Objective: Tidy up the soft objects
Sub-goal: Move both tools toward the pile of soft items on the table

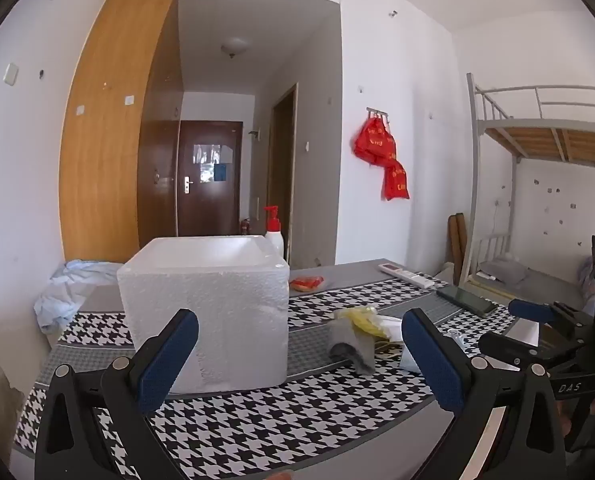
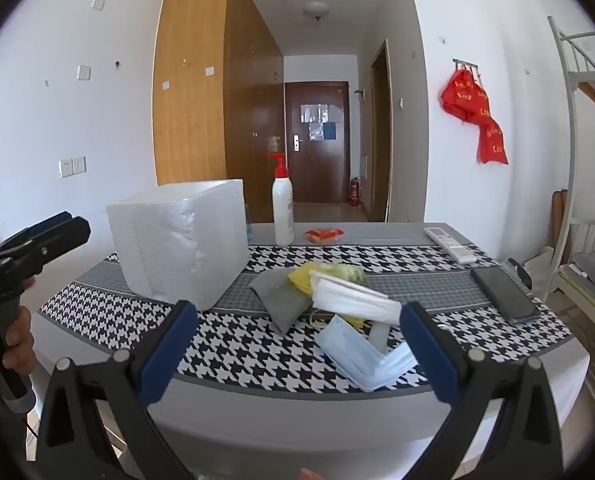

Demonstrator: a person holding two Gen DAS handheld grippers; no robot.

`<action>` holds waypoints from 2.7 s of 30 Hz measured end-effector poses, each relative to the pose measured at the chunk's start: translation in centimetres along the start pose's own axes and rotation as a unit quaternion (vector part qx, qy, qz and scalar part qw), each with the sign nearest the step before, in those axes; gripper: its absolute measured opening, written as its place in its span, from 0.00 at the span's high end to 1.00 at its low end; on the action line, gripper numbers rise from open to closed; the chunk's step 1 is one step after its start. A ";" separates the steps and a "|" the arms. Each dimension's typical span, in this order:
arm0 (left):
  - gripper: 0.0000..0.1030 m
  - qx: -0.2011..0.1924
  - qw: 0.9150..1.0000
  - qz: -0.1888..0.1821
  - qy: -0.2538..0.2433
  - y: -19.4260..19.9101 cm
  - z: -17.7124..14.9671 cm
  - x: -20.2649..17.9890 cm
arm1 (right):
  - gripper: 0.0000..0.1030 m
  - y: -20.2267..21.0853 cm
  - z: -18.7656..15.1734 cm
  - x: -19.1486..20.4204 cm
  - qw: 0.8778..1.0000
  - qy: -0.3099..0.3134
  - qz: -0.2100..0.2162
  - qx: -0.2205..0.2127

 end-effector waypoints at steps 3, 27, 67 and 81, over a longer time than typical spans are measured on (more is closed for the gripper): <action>0.01 0.003 1.000 0.001 0.008 -0.2 -0.1 -0.2 | 0.01 0.1 0.1 -0.1 1.000 -0.001 -0.001 0.002; 0.01 0.000 1.000 -0.010 0.014 0.2 -0.1 0.0 | 0.01 0.2 0.3 0.3 1.000 0.006 -0.002 0.000; 0.01 0.027 0.999 -0.010 0.030 -2.1 -0.3 0.3 | 0.01 -1.5 0.7 -0.5 1.000 0.003 0.002 0.007; 0.01 0.058 0.998 -0.026 0.024 -5.1 -0.5 -0.9 | 0.01 -3.5 0.5 -2.4 1.000 -0.005 -0.008 0.026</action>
Point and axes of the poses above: each gripper's, at about its wrist camera, not at the fingertips, and y roughly against the way its jaws point, x to its left, z to its top, the point moved 8 cm from there along -y, roughly the way its jaws point, and after that the axes turned 5 degrees about -x, right-handed, at the moved point
